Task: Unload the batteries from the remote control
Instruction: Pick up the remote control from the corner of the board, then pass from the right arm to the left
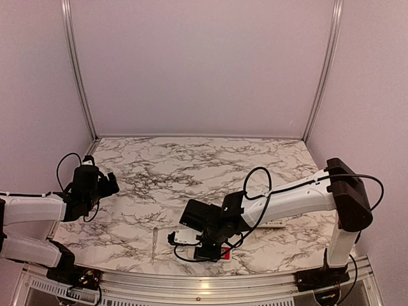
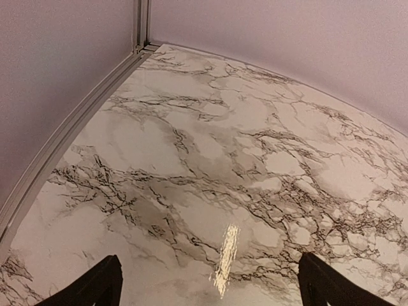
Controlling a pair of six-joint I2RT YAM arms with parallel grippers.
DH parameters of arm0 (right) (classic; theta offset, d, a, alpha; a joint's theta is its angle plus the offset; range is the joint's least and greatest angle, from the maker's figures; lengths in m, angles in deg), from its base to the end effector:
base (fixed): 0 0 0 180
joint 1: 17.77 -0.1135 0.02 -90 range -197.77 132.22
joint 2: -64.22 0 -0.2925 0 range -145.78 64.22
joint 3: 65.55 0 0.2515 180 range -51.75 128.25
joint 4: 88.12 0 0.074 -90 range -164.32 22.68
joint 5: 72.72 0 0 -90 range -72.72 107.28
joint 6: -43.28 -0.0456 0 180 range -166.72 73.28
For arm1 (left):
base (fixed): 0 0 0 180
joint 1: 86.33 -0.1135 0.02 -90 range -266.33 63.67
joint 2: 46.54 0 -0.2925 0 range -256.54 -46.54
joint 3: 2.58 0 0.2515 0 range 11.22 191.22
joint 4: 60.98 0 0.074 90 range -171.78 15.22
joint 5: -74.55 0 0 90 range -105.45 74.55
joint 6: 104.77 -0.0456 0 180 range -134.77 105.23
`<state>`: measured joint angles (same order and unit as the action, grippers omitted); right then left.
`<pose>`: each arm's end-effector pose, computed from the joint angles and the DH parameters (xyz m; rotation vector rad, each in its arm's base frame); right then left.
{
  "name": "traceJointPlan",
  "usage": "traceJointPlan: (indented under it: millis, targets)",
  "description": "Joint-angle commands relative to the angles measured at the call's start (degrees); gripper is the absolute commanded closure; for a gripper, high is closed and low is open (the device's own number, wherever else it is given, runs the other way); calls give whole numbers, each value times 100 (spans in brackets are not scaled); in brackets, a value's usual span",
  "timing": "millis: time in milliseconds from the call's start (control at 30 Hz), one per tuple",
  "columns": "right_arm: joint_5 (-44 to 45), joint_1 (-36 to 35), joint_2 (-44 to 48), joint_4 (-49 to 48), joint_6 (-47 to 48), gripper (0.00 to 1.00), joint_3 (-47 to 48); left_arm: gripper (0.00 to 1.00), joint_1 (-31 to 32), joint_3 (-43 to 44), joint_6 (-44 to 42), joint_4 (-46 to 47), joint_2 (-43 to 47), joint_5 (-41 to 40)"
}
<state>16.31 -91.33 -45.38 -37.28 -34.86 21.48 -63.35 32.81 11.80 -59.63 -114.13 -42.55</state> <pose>0.1081 0.3690 0.1779 -1.9644 2.1227 0.2372 0.2104 -0.0666 0.1911 -0.3405 2.0165 -0.0385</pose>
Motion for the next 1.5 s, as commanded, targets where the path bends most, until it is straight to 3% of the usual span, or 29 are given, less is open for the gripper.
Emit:
traceJointPlan:
  millis: [0,400,667,800,967,1167,1467]
  targets:
    - [385,-34,504,-470,27,60,-28,1,29,122,-63,99,-44,-4]
    - [936,-12,1608,-2350,109,62,-841,1,13,202,-39,286,181,460]
    - [968,109,2492,-3837,105,63,-1627,1,-54,776,-96,476,158,1131]
    - [769,207,2973,-4436,-53,64,-1975,1,-57,891,-471,760,214,2392]
    - [500,277,3683,-5059,-369,64,-2336,1,-13,342,-664,2128,402,4479]
    - [-35,307,4034,-5391,-817,64,-2217,1,336,430,-765,2910,87,6008]
    - [-727,305,4107,-5775,-1145,63,-1907,1,1270,570,-1193,3410,191,7129]
